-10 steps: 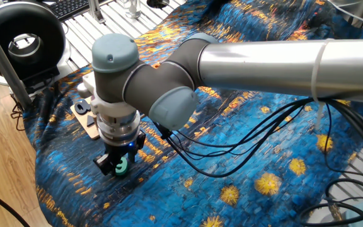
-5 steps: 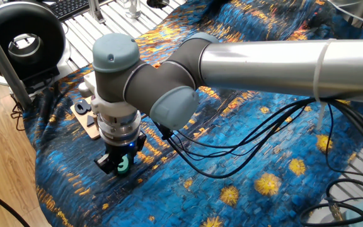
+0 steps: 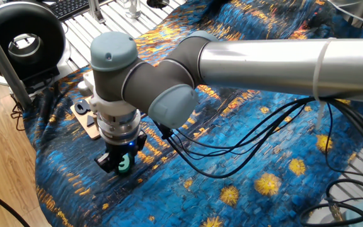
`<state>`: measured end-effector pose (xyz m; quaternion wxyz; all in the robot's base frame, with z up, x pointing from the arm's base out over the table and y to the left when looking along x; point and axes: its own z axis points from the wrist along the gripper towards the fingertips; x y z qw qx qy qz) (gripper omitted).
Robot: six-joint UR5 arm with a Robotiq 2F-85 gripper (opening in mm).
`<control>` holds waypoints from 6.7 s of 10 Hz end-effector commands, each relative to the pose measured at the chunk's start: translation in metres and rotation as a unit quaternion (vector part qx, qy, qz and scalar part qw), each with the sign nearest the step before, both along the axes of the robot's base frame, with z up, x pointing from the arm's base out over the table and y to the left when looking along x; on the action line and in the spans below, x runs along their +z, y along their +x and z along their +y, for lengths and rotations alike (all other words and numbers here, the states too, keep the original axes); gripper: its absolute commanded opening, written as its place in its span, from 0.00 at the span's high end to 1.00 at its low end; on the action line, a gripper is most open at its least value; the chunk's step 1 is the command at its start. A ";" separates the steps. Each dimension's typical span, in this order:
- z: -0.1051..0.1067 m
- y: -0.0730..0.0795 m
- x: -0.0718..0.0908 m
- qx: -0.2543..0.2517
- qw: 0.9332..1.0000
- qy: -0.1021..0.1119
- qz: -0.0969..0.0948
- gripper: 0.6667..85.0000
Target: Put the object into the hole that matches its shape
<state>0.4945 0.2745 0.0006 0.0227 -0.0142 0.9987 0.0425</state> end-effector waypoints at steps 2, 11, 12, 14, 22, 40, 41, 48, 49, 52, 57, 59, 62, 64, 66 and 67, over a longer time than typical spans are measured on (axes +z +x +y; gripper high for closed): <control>-0.013 0.002 0.020 0.016 1.000 -0.009 0.017 0.74; -0.075 0.047 0.069 0.166 0.982 -0.087 -0.002 0.99; -0.066 0.044 0.068 0.160 0.985 -0.069 0.002 0.99; -0.055 0.042 0.068 0.117 0.992 -0.046 0.004 0.97; -0.086 0.065 0.077 0.148 0.987 -0.063 -0.001 0.99; -0.147 0.141 0.060 0.138 0.988 -0.073 -0.019 1.00; -0.145 0.142 0.060 0.144 0.987 -0.071 -0.020 1.00; -0.135 0.154 0.061 0.160 0.985 -0.055 -0.047 1.00; -0.136 0.152 0.061 0.160 0.985 -0.057 -0.043 1.00; -0.150 0.147 0.075 0.174 0.983 -0.056 -0.025 1.00; -0.194 0.190 0.084 0.234 0.971 -0.051 -0.018 1.00; -0.184 0.192 0.079 0.227 0.972 -0.049 -0.019 1.00; -0.177 0.195 0.080 0.208 0.977 -0.037 -0.027 1.00; -0.179 0.193 0.079 0.205 0.978 -0.038 -0.023 1.00; -0.177 0.195 0.080 0.195 0.980 -0.036 -0.026 1.00; -0.179 0.196 0.080 0.197 0.979 -0.040 -0.027 1.00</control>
